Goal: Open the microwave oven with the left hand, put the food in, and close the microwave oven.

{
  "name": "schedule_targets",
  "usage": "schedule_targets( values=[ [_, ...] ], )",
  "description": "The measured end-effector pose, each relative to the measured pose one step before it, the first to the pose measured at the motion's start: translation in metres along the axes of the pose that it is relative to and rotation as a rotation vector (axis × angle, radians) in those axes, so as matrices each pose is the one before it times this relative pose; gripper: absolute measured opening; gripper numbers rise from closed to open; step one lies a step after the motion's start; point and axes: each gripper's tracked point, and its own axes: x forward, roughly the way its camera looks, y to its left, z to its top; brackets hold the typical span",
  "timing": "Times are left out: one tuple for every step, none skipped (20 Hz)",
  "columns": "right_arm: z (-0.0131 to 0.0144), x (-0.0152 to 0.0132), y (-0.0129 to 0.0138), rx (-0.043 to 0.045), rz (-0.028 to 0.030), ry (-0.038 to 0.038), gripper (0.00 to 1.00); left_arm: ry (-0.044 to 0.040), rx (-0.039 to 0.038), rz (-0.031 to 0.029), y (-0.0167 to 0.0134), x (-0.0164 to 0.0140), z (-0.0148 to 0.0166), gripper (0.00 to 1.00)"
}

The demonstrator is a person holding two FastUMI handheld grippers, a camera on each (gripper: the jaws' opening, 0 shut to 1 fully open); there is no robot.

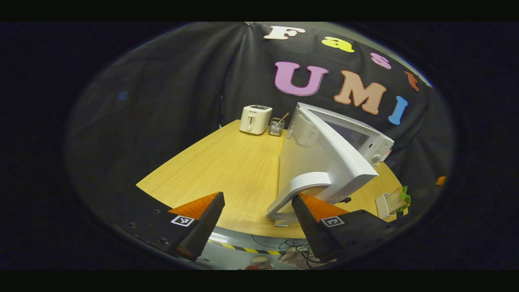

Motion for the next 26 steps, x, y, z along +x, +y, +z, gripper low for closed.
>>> schedule_targets(
  values=[
    [-0.00276,0.00574,0.00038,-0.00692,-0.00148,0.01760,0.98,-0.00092,-0.00335,0.01624,0.00583,-0.00082,0.00058,0.97],
    [-0.00199,0.00558,0.00017,-0.00672,-0.00233,0.01636,0.98,-0.00287,-0.00003,0.02361,0.00591,-0.00268,0.00097,0.98],
    [-0.00060,0.00615,-0.00067,-0.00659,-0.00324,0.01600,0.98,-0.00737,0.00242,0.02531,0.00657,-0.00160,0.00238,0.98],
    [-0.00157,0.00696,0.00031,-0.00761,0.00008,0.01717,0.98,-0.00446,0.00017,0.02684,0.00763,-0.00244,0.00427,0.98],
    [-0.00085,0.00798,0.00012,-0.00852,0.00169,0.01678,0.98,-0.00725,-0.00653,0.02480,0.00820,-0.00220,0.00431,0.98],
    [-0.00219,0.00785,-0.00078,-0.01039,-0.00088,0.02295,0.98,-0.01093,-0.01406,0.02459,0.00685,-0.00351,0.00613,0.97],
    [-0.00152,0.00898,-0.00164,-0.01123,-0.00148,0.02797,0.98,-0.01320,-0.01663,0.02643,0.00493,-0.00353,0.00692,0.97],
    [-0.00230,0.00944,-0.00188,-0.01204,0.00106,0.03516,0.98,-0.01454,-0.01237,0.02811,0.00514,-0.00388,0.00685,0.94],
    [-0.00312,0.01089,-0.00012,-0.00724,-0.00013,0.03718,0.98,-0.01740,-0.00204,0.03196,0.00518,-0.00357,0.00741,0.97],
    [-0.00357,0.00994,-0.00138,-0.00162,0.00462,0.03853,0.98,-0.02409,0.00444,0.03045,0.00360,-0.00298,0.00851,0.97],
    [-0.00170,0.00908,0.00056,0.00289,0.01110,0.03421,0.98,-0.02634,0.00546,0.02545,0.00297,-0.00388,0.00882,0.97],
    [0.00133,0.00955,0.00011,0.00432,0.01402,0.02791,0.98,-0.02392,0.00654,0.01937,0.00119,-0.00386,0.00930,0.97],
    [-0.00054,0.00718,-0.00004,-0.00019,0.01156,0.02947,0.98,-0.01952,0.01132,0.01648,-0.00163,-0.00211,0.00856,0.96],
    [-0.00181,0.00956,-0.00238,-0.00389,0.00258,0.03245,0.98,-0.02007,0.01397,0.01590,-0.00075,-0.00170,0.00797,0.96],
    [-0.00192,0.00876,-0.00332,-0.00707,-0.00296,0.03822,0.99,-0.01862,0.01081,0.01402,-0.00320,-0.00111,0.00628,0.96],
    [-0.00407,0.00826,-0.00294,-0.00555,-0.00215,0.04354,0.99,-0.01437,0.00854,0.01400,-0.00237,-0.00165,0.00730,0.94],
    [-0.00349,0.00869,-0.00058,0.00023,0.00463,0.04302,0.98,-0.01018,0.00717,0.01449,-0.00348,-0.00211,0.00517,0.96],
    [-0.00402,0.01084,0.00167,0.00128,0.00982,0.04376,0.98,-0.01134,0.00156,0.00948,-0.00479,-0.00168,0.00551,0.96],
    [-0.00287,0.00708,0.00051,0.00090,0.00906,0.04021,0.98,-0.00783,-0.00355,0.00600,-0.00538,-0.00061,0.00355,0.96],
    [-0.00324,0.00694,-0.00011,-0.00399,0.00503,0.03445,0.98,-0.00462,-0.00733,0.00601,-0.00435,-0.00095,0.00278,0.96],
    [-0.00186,0.00555,-0.00065,-0.01054,0.00153,0.02665,0.97,-0.00178,-0.00718,0.00763,-0.00367,0.00077,0.00181,0.96],
    [-0.00072,0.00562,-0.00108,-0.01573,-0.00137,0.01953,0.97,-0.00001,-0.00748,0.00918,-0.00239,-0.00002,-0.00023,0.96],
    [-0.00021,0.00519,-0.00149,-0.01850,-0.00746,0.01930,0.97,0.00267,-0.00838,0.00825,-0.00248,0.00028,0.00037,0.96],
    [-0.00215,0.00423,-0.00119,-0.02165,-0.00707,0.01715,0.97,0.00248,-0.01098,0.00878,-0.00253,-0.00048,-0.00017,0.99],
    [-0.00150,0.00346,-0.00041,-0.02752,-0.00245,0.01930,0.97,0.00096,-0.01251,0.00911,-0.00118,0.00089,-0.00151,0.96],
    [-0.00283,0.00471,0.00018,-0.02854,-0.00060,0.01700,0.98,-0.00138,-0.01368,0.00928,-0.00149,0.00147,0.00010,0.96]
  ],
)
